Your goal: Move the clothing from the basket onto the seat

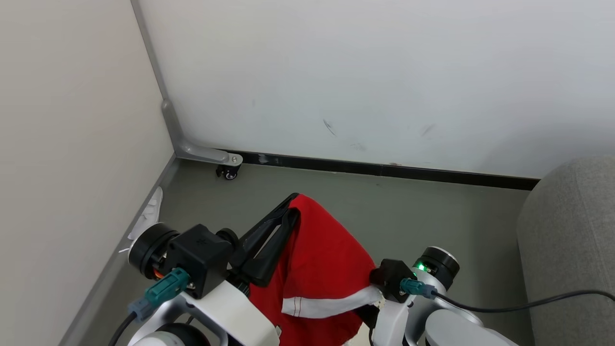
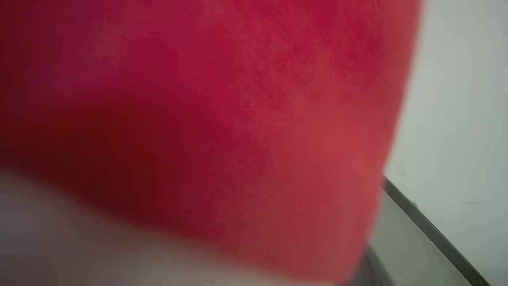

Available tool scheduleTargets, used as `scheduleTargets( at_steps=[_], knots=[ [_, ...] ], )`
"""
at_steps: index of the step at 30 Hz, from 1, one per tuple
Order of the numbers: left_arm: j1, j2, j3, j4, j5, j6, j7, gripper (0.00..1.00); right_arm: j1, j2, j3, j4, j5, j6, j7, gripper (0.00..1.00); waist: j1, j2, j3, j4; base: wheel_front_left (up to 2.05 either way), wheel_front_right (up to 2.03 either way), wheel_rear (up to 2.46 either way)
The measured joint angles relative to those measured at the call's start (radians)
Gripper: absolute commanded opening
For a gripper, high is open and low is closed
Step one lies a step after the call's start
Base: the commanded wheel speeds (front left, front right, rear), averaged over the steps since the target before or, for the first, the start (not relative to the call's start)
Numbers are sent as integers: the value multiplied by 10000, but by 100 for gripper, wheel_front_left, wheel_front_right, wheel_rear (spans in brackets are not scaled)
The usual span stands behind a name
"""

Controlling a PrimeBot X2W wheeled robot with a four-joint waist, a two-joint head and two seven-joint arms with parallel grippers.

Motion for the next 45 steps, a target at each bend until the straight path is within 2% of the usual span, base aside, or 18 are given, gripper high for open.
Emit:
scheduleTargets(
  at_steps=[1, 6, 7, 9, 11, 13, 15, 16, 18, 45],
  knots=[
    [-3, -12, -2, -2, 0, 0, 10, 0, -23, 29, 56, -13, 58, 0, 0, 0, 1, 0, 6, 5, 0, 0, 0],
    [-3, 17, -8, 98, 0, 12, 174, 0, -174, 56, 263, -104, 393, 0, 0, 0, 0, 0, 49, 3, 0, 0, 0],
    [-2, 35, -8, 159, 0, 15, 192, 3, -174, 44, 293, -127, 426, 0, 0, 0, 0, 0, 59, -1, 0, 0, 0],
    [4, 61, -2, 263, -2, 31, 263, 22, -176, 12, 345, -194, 566, 0, 2, 0, 0, 0, 81, -18, 0, 0, 0],
    [30, 73, 15, 414, -21, 75, 267, 35, -179, -35, 378, -276, 656, 0, 0, 0, 0, 0, 103, -47, 0, 0, 0],
    [91, 81, 71, 548, -102, 130, 274, 45, -192, -130, 391, -326, 748, 0, 2, 0, 0, 0, 122, -82, 0, 0, 0],
    [253, 107, 111, 717, -182, 190, 276, 48, -253, -263, 403, -332, 886, 0, 2, 0, 0, 0, 139, -118, 0, 0, 0],
    [337, 119, 138, 817, -224, 194, 276, 55, -328, -314, 393, -332, 989, 0, 2, 0, 0, 0, 146, -137, 0, 0, 0],
    [488, 198, 192, 1007, -236, 276, 313, 99, -384, -374, 286, -343, 1235, 0, 2, 0, 0, 0, 158, -177, 0, 0, 0],
    [2283, 662, 940, 2458, -619, 648, -263, 100, -608, -1467, 426, -639, 2558, 0, 326, 0, 0, 0, 376, -958, 0, 0, 0]
  ],
)
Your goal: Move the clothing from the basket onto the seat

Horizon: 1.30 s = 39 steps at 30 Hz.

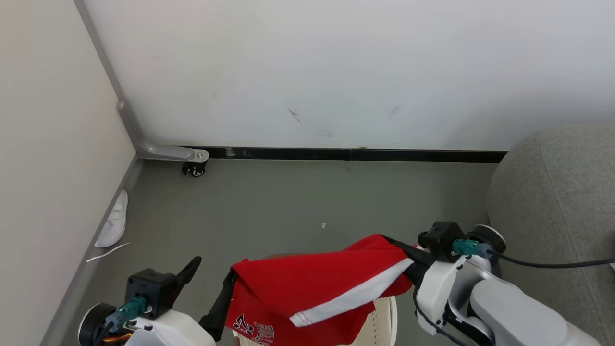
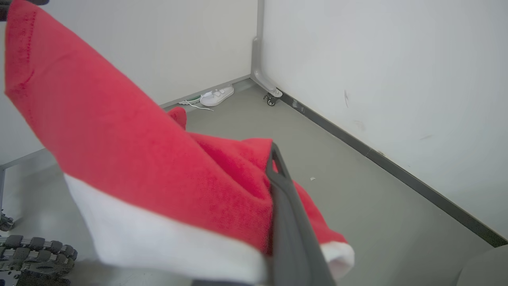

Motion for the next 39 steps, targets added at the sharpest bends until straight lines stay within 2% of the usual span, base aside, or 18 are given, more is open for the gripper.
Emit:
scheduleTargets(
  at_steps=[17, 24, 29, 39],
  knots=[
    [397, 174, 414, 115, -265, 67, -545, 100, -248, -692, -508, -132, 180, 0, 119, 0, 0, 0, 318, -349, 0, 0, 0],
    [397, 293, 479, 100, -267, 40, -683, 100, -433, -742, -786, -280, 180, 0, 117, 0, 0, 0, 409, -421, 0, 0, 0],
    [398, 345, 481, -19, -265, -36, -723, 100, -431, -823, -993, -290, 180, 0, 117, 0, 0, 0, 457, -510, 0, 0, 0],
    [393, 397, -15, -690, -199, -537, -729, 100, -376, -1037, -1613, -240, 88, 0, 98, 0, 0, 0, 500, -786, 0, 0, 0]
  ],
)
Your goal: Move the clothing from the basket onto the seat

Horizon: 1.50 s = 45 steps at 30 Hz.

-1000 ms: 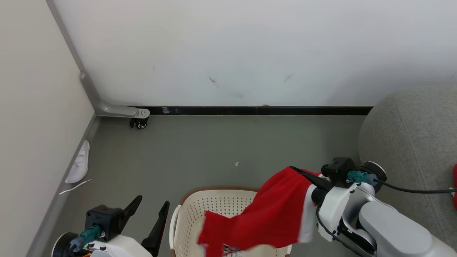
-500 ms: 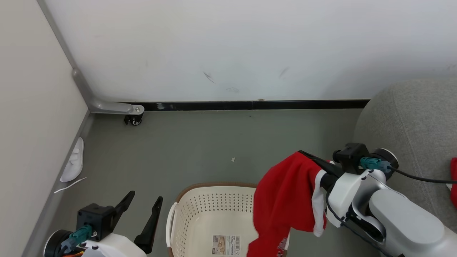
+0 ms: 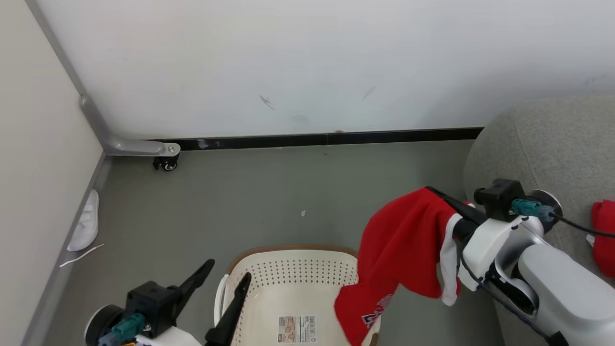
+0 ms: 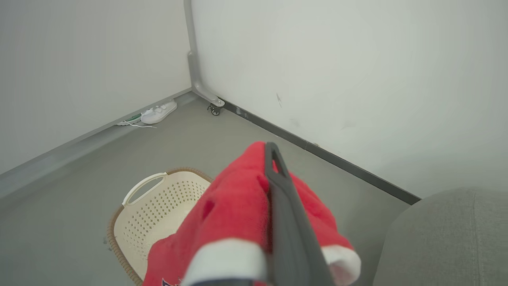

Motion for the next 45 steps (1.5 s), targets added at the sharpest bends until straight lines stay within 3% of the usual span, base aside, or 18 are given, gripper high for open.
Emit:
scheduleTargets(
  at_steps=[6, 14, 45],
  knots=[
    [-49, -38, -591, -704, 50, -533, 0, 100, 16, -178, -466, 136, -100, 0, -77, 0, 0, 0, 7, -199, 0, 0, 0],
    [-207, -27, -882, -1135, 226, -807, 17, 100, 49, -272, -963, 159, -184, 0, -157, 0, 0, 0, -9, -440, 0, 0, 0],
    [-208, -109, -1329, -1716, 238, -905, 330, 100, 480, -585, -2104, -663, -859, 0, -244, 0, 0, 0, -184, -1686, 0, 0, 0]
  ],
)
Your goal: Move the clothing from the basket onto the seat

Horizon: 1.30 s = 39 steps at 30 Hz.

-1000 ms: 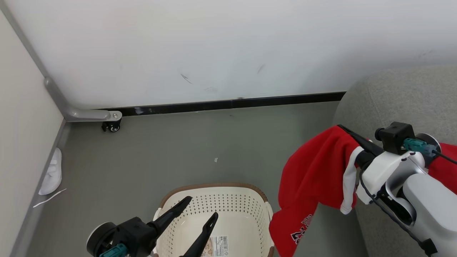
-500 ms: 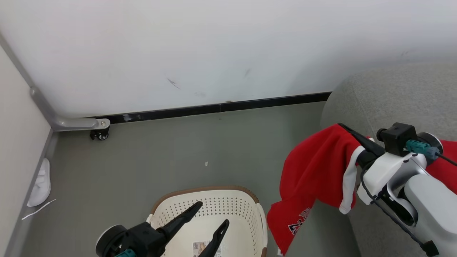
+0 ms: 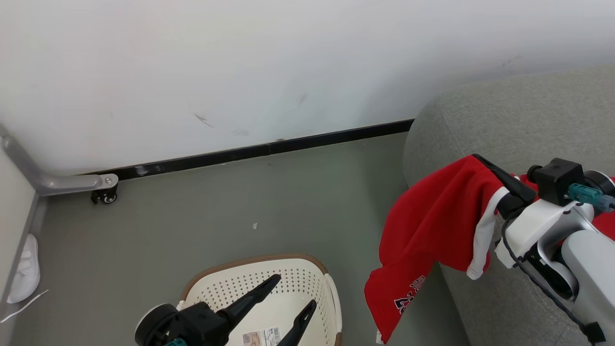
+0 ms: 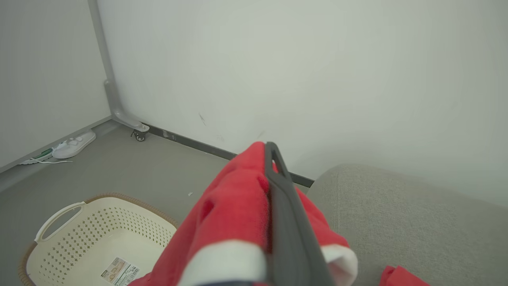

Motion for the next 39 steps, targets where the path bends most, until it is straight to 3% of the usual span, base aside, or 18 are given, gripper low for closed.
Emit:
scheduleTargets(
  at_steps=[39],
  knots=[
    [-30, -148, -33, -309, 171, 207, 128, 100, 566, -326, -1348, -1804, -468, 0, 617, 0, 0, 0, 366, -2281, 0, 0, 0]
  ],
)
